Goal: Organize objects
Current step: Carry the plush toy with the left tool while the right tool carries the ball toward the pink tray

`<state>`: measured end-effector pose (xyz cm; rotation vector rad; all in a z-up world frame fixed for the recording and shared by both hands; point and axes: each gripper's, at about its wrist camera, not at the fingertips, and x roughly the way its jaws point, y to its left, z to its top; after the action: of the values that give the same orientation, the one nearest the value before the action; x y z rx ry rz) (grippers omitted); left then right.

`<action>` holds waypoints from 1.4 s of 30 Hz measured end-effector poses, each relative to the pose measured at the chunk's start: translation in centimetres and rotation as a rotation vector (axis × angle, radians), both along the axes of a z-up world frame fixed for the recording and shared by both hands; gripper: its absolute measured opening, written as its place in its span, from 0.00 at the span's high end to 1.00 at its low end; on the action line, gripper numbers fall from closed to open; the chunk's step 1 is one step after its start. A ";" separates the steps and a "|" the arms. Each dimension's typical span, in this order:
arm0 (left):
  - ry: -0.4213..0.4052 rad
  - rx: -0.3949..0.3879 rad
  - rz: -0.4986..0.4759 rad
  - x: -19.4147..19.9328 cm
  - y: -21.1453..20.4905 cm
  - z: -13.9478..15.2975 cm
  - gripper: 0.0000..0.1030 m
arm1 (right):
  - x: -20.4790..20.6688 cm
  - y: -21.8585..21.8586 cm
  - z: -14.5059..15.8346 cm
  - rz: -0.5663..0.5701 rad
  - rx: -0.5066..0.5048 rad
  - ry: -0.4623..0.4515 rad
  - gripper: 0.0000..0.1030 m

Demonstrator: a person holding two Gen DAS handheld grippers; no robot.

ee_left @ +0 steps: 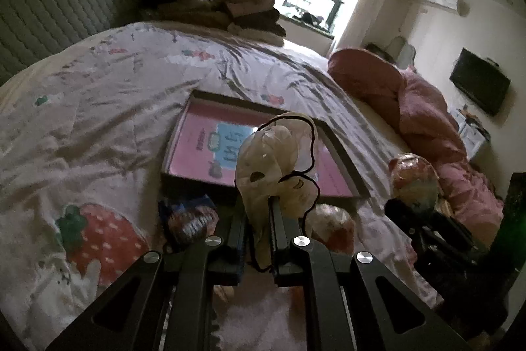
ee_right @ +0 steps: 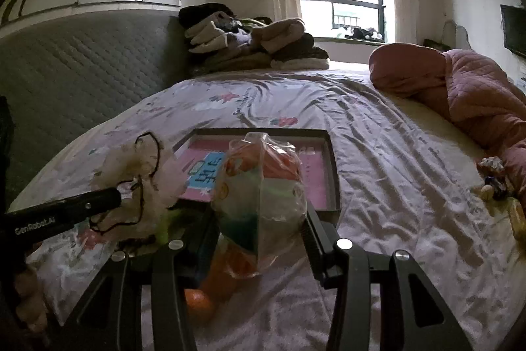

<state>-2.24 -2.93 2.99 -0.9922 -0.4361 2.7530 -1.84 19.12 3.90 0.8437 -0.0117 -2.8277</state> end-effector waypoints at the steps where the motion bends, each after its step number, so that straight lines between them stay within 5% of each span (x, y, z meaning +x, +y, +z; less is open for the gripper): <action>1: 0.009 -0.013 0.010 -0.2 -0.1 0.2 0.89 | -0.3 0.0 0.1 -0.004 0.002 -0.002 0.54; 18: 0.081 -0.048 0.060 -3.1 -0.5 0.7 0.89 | -4.9 -1.1 -0.1 -0.027 0.051 -0.024 0.54; 42: 0.023 -0.128 0.139 -9.6 -1.3 -1.0 0.89 | -12.3 0.6 -2.3 -0.016 0.041 -0.142 0.53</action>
<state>-11.83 -4.21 2.02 -0.9924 -0.3409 2.9466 -14.09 19.72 1.59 1.0558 0.0193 -2.7850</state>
